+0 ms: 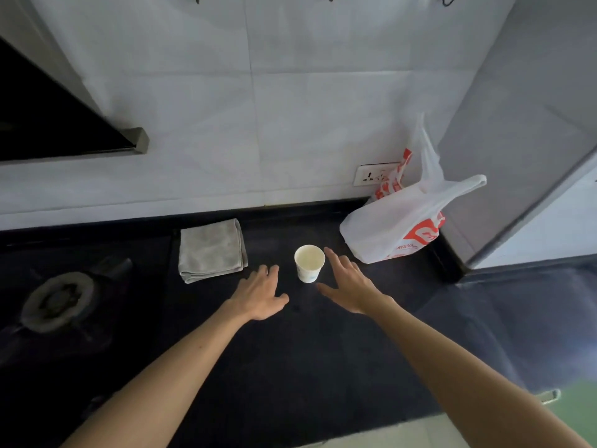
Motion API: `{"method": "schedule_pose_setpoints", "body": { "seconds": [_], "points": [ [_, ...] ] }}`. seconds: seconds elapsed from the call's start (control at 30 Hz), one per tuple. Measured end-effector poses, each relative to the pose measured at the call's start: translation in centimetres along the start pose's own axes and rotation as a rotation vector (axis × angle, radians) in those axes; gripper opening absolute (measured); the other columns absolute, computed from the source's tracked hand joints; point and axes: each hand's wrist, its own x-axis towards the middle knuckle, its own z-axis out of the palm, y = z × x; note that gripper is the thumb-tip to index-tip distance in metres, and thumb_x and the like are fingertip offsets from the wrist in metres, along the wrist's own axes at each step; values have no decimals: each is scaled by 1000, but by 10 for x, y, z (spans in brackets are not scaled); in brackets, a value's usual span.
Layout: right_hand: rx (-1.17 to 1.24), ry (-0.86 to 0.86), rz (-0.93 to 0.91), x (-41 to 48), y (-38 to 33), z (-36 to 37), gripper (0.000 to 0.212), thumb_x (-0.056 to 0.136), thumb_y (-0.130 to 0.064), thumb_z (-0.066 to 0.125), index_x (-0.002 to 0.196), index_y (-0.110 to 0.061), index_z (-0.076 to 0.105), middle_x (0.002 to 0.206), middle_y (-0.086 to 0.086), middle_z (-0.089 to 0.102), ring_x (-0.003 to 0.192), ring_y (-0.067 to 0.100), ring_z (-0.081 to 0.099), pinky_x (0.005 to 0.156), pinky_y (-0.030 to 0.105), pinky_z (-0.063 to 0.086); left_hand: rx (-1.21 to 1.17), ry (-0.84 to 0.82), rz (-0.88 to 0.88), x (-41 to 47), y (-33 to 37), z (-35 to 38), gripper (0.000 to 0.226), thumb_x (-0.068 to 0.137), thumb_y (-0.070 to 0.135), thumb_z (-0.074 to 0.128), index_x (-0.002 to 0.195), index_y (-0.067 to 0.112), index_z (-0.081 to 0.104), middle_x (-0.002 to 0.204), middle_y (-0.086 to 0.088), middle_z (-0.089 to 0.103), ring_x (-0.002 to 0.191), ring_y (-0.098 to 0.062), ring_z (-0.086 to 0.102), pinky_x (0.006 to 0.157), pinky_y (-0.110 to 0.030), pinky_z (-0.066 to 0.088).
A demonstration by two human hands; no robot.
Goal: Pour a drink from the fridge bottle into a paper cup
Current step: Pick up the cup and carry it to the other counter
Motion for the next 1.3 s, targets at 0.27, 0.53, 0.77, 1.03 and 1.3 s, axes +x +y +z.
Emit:
{"method": "schedule_pose_setpoints", "body": {
  "seconds": [0.27, 0.53, 0.77, 1.03, 1.3],
  "points": [
    [233, 101, 45, 48, -2, 39, 103, 88, -44, 68, 157, -26, -7, 150, 7, 31, 134, 31, 37, 103, 46, 42, -51, 6, 12, 42, -10, 16, 68, 92, 42, 51, 148, 11, 28, 142, -12, 41, 126, -31, 47, 102, -48, 44],
    [365, 157, 113, 72, 2, 62, 100, 86, -44, 71, 156, -28, 1, 154, 5, 33, 138, 27, 37, 107, 46, 43, -89, -9, 12, 65, -15, 28, 69, 93, 40, 51, 151, 10, 27, 143, -14, 43, 127, -31, 46, 103, -44, 43],
    [445, 253, 80, 75, 0, 60, 84, 84, -39, 75, 149, -27, 24, 136, -1, 52, 114, 23, 57, 96, 38, 51, -243, 47, -13, 77, -17, 26, 63, 94, 35, 52, 149, 10, 35, 143, -13, 46, 132, -31, 43, 107, -43, 40],
    [500, 362, 2, 81, -14, 8, 79, 84, -37, 75, 146, -28, 27, 120, -11, 46, 109, 12, 49, 92, 35, 53, -1180, 26, -271, 94, 2, -19, 39, 102, 27, 38, 132, 6, 54, 134, -17, 56, 118, -28, 54, 102, -39, 41],
    [497, 378, -149, 76, -39, -61, 81, 82, -34, 78, 147, -24, 31, 117, -8, 53, 105, 16, 56, 89, 36, 55, -1829, -50, -287, 86, 22, -77, 54, 102, 43, 33, 131, 2, 52, 122, -23, 61, 107, -38, 61, 99, -52, 44]
  ]
}}
